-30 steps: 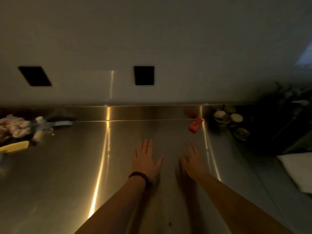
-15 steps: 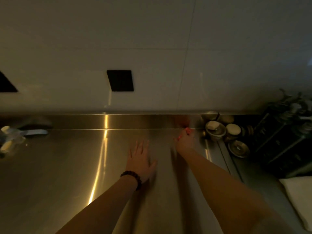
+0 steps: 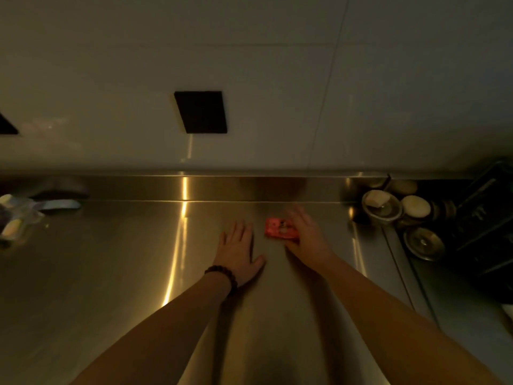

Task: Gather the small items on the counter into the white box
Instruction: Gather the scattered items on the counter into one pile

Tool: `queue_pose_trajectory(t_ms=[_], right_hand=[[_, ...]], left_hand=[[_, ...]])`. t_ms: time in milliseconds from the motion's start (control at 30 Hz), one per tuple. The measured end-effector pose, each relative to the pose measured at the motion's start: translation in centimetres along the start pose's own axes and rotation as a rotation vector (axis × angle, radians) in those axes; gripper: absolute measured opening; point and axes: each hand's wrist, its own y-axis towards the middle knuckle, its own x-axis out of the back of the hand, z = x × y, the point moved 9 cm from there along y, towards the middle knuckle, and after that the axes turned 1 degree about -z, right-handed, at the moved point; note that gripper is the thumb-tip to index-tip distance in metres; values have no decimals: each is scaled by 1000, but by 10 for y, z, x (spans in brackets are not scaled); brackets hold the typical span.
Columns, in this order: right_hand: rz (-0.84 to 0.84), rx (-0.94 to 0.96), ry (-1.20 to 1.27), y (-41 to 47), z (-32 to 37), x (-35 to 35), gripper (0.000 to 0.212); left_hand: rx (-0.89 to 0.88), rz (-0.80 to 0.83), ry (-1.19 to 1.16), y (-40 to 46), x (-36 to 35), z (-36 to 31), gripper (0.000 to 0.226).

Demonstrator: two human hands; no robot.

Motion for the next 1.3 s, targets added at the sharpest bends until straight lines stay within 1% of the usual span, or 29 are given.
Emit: queue_pose_trajectory(t_ms=[33, 67, 133, 200, 267, 367, 433, 533, 600, 700, 800, 933, 967, 1100, 1300], right_hand=[[-11, -60, -15, -2, -10, 0, 76], [-6, -102, -41, -3, -17, -2, 80], [9, -110, -96, -3, -22, -5, 76], [-6, -80, -104, -1, -19, -4, 66], [-13, -79, -96, 0, -16, -3, 56], [-24, -84, -54, 0, -10, -2, 46], [-29, -64, -33, -3, -2, -1, 43], [-20, 11, -38, -6, 22, -4, 46], [-5, 79, -42, -4, 49, -10, 47], [26, 208, -28, -3, 103, -25, 43], [21, 320, 3, -5, 161, -42, 36], [31, 423, 24, -9, 248, -78, 40], [39, 447, 36, -11, 278, -93, 41], [46, 516, 50, -14, 366, -150, 39], [31, 541, 24, -22, 510, -259, 43]], left_hand=[[-17, 10, 8, 4, 0, -3, 86], [-40, 16, 8, 10, 0, -7, 88], [-92, 17, -23, 22, 1, -19, 90], [-131, 12, -85, 33, 1, -30, 87], [-157, -3, -128, 42, 1, -40, 77], [-166, -55, -105, 48, 5, -45, 50], [-154, -68, -116, 45, 11, -41, 43], [-142, -72, -108, 31, 27, -22, 48], [-131, -116, -80, 14, 46, -2, 51], [-98, -205, -26, -18, 81, 35, 53], [-49, -283, -52, -58, 115, 78, 48], [30, -393, -70, -120, 156, 147, 48], [65, -411, -66, -140, 165, 174, 48], [155, -460, -25, -198, 190, 258, 49], [249, -519, -22, -289, 216, 416, 51]])
